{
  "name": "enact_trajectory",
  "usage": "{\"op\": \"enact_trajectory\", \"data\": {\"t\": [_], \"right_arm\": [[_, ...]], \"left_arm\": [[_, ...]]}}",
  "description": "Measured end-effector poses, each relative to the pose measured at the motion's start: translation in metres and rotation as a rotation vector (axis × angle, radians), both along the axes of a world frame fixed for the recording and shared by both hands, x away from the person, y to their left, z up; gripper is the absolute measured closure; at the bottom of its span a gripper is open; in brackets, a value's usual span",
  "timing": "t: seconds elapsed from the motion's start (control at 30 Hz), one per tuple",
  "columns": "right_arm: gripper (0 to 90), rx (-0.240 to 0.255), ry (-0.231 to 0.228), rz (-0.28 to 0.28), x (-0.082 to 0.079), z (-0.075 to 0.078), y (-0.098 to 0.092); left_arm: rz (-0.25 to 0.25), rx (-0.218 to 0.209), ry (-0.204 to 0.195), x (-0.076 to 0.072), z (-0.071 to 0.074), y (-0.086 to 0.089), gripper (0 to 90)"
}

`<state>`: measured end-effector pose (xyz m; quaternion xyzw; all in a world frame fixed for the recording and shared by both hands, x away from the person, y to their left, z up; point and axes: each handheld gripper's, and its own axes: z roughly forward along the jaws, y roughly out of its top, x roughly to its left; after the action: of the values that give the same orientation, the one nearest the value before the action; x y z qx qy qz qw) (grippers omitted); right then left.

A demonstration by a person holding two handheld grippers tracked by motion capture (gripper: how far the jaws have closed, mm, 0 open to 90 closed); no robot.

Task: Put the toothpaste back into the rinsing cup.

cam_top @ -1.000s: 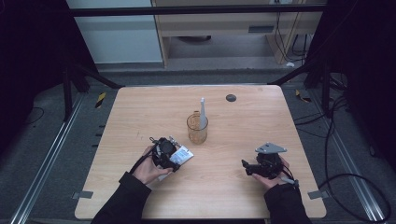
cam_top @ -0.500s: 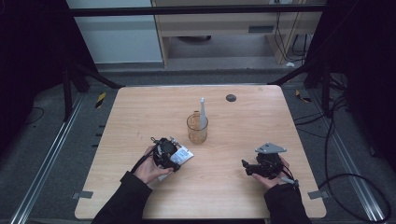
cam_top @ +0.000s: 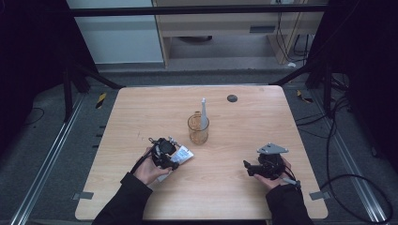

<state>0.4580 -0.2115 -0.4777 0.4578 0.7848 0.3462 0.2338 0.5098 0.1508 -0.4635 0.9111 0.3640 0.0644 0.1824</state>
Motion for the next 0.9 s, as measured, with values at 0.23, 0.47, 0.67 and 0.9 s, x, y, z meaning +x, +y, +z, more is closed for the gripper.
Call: {"op": "enact_trajectory", "data": {"t": [0.23, 0.47, 0.67, 0.9], "right_arm": [[20.3, 0.001, 0.002, -0.006, 0.000, 0.000, -0.002], [20.3, 0.003, -0.002, -0.013, -0.001, 0.000, -0.004], [20.3, 0.004, -0.005, -0.015, -0.001, 0.001, -0.004], [20.2, 0.005, -0.005, -0.021, -0.001, 0.000, -0.005]], "left_arm": [[0.003, -0.014, -0.017, -0.003, 0.006, 0.003, 66.5], [0.026, -0.097, -0.110, -0.010, 0.034, 0.014, 67.3], [0.064, -0.143, -0.168, -0.011, 0.047, 0.026, 67.6], [0.115, -0.187, -0.220, -0.011, 0.055, 0.036, 67.8]]}}
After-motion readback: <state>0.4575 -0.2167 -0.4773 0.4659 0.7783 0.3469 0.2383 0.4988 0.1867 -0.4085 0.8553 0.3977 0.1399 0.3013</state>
